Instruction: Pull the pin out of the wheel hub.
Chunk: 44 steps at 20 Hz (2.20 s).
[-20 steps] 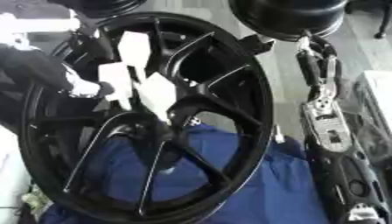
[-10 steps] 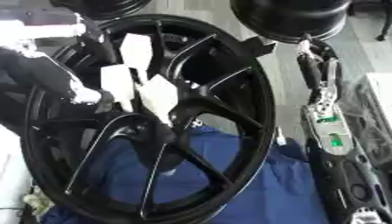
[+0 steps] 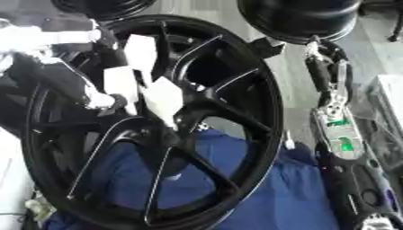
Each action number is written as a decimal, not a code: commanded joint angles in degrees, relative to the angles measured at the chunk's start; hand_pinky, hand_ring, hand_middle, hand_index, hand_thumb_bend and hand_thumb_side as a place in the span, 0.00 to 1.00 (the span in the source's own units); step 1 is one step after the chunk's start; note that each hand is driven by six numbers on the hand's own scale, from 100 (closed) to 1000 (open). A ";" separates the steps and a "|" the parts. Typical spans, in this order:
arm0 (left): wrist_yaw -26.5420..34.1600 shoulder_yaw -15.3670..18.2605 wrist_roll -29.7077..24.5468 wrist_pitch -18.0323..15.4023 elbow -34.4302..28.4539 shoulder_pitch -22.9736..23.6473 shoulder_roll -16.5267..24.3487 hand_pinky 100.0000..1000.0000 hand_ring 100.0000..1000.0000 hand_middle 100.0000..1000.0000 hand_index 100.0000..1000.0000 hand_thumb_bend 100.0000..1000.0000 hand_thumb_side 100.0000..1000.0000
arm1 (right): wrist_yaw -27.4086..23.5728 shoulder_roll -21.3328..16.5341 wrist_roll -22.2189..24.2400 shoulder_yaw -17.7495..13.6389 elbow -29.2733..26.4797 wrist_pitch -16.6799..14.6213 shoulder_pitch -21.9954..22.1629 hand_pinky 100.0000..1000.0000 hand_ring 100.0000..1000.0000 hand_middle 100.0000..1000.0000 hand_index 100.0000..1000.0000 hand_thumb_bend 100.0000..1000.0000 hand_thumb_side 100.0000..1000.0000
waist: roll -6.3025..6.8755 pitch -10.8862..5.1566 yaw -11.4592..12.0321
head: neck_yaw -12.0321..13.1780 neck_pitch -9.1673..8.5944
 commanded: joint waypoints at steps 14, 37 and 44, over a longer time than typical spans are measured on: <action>0.57 0.19 -8.28 9.01 -2.42 -1.10 1.77 0.61 0.49 0.38 0.37 0.15 0.00 | 0.27 -0.99 0.24 0.23 -0.43 -0.01 -0.70 0.83 0.65 0.69 0.81 0.11 0.55 | 0.27 -0.97 -0.10 | 0.33 -0.44; 5.41 31.66 8.92 11.46 -19.49 23.09 26.54 0.58 0.47 0.35 0.34 0.04 0.00 | -0.10 -1.38 -0.73 -0.87 -1.24 -0.52 -1.11 0.83 0.65 0.69 0.81 0.09 0.55 | -0.04 -0.27 0.68 | -0.56 -1.05; 9.37 35.18 17.00 12.38 -12.39 33.88 27.75 0.70 0.65 0.54 0.61 0.15 0.02 | -0.22 -1.23 -0.86 -0.99 -1.29 -0.52 -1.41 0.83 0.65 0.69 0.81 0.09 0.55 | -0.55 -0.15 0.61 | -0.42 -1.09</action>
